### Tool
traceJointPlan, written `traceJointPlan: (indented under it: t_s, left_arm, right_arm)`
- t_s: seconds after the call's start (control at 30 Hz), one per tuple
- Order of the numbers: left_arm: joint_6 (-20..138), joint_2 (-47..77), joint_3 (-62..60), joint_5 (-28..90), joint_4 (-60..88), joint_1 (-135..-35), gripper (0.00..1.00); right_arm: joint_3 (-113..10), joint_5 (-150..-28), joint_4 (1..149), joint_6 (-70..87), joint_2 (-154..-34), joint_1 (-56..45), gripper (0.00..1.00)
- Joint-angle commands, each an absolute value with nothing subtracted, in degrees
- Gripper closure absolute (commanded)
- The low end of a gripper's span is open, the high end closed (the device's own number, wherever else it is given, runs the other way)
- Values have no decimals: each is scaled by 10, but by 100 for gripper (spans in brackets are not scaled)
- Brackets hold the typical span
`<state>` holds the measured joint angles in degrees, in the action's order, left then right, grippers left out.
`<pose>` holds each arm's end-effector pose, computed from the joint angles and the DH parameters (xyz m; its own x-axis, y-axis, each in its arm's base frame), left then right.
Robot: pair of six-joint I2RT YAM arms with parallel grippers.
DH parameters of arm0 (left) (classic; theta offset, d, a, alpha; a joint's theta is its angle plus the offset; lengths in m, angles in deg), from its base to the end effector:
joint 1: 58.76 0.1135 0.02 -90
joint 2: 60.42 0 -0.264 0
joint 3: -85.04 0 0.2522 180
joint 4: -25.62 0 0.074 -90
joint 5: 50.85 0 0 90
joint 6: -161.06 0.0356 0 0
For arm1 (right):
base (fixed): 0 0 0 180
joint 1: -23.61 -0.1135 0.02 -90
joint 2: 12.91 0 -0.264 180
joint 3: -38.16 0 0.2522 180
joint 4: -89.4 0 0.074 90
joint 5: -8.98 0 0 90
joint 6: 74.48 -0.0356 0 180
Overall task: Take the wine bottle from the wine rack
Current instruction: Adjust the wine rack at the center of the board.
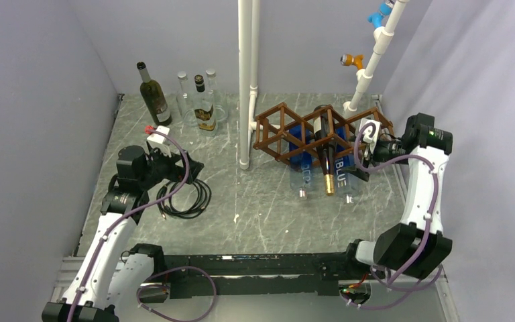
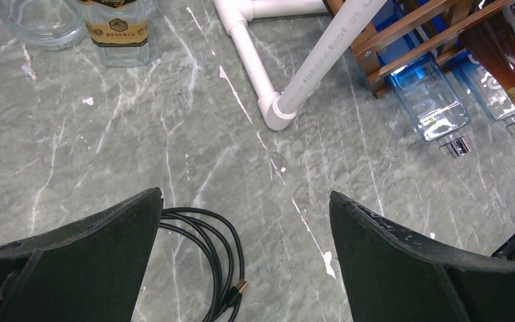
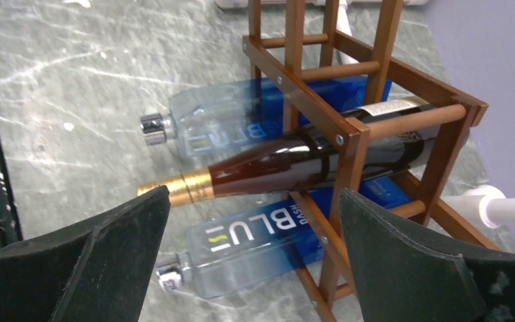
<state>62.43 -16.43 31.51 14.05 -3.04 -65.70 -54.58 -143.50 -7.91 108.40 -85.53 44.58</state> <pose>0.1760 -0.0366 0.3039 -0.3976 -0.0885 -0.9133 0.4527 0.8468 -0.2791 0.1962 -0.0414 0.3640 0.0640 -0.5187 -0.8525 -0.9085 0.3233 -0.2649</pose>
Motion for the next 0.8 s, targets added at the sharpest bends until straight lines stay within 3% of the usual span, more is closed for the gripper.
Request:
traceJointPlan:
  t_s: [0.0,0.37,0.77]
  left_arm:
    - [635,-166,284,138,-36,-658,1]
    - [637,-170,282,136,-40,-658,1]
    - [638,-174,283,135,-40,-658,0]
  right_arm:
    - [-586,-1404,-64,1148,-893,449,2]
    - [-648,-1423,-53,1135,-1015,436,30]
    - [-674,-1378,40,1037,-1068,398,36]
